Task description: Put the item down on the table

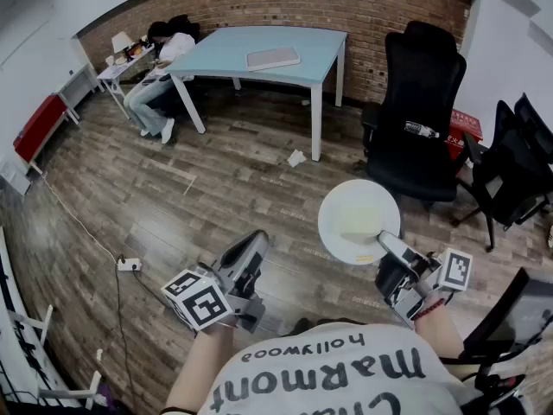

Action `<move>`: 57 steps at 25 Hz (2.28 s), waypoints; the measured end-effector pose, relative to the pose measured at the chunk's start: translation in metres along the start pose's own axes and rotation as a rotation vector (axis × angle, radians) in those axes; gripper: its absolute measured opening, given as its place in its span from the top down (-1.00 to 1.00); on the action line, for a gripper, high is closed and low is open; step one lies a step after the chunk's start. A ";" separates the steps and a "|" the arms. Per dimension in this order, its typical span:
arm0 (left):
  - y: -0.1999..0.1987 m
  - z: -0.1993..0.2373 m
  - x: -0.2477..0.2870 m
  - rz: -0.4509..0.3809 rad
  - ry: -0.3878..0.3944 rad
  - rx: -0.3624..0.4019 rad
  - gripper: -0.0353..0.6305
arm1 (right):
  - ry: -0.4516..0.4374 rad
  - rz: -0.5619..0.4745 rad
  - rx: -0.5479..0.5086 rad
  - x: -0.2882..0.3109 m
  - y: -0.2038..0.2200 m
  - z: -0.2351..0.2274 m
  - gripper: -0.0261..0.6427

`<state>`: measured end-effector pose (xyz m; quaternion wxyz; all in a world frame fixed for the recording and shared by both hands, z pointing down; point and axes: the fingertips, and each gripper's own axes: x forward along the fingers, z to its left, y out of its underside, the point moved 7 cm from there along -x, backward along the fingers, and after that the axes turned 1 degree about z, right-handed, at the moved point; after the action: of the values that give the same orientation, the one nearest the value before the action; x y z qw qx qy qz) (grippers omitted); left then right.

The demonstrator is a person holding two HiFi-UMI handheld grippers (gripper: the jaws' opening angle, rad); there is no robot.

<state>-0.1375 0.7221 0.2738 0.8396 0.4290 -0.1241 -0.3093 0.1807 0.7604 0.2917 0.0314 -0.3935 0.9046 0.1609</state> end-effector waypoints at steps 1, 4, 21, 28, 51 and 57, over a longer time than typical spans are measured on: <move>-0.003 0.001 -0.001 0.000 0.002 0.004 0.87 | -0.007 0.000 -0.005 0.003 0.001 0.001 0.81; -0.011 0.005 -0.003 -0.002 0.011 0.016 0.87 | -0.023 -0.003 -0.008 0.012 0.004 0.003 0.81; -0.008 0.044 -0.024 0.058 0.082 0.080 0.87 | 0.009 -0.001 0.005 0.051 0.049 -0.024 0.81; -0.002 0.064 -0.019 0.092 0.068 0.063 0.87 | 0.027 0.044 0.020 0.081 0.036 -0.035 0.81; -0.067 0.238 0.148 0.166 -0.065 -0.005 0.87 | 0.042 0.027 0.015 0.220 -0.185 -0.135 0.81; -0.074 0.283 0.227 0.215 -0.081 -0.051 0.87 | 0.054 0.021 0.026 0.253 -0.261 -0.178 0.81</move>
<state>-0.1255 0.3658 0.3721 0.8728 0.3791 -0.1951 -0.2375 0.2075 0.3602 0.3439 0.0102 -0.3877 0.9112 0.1389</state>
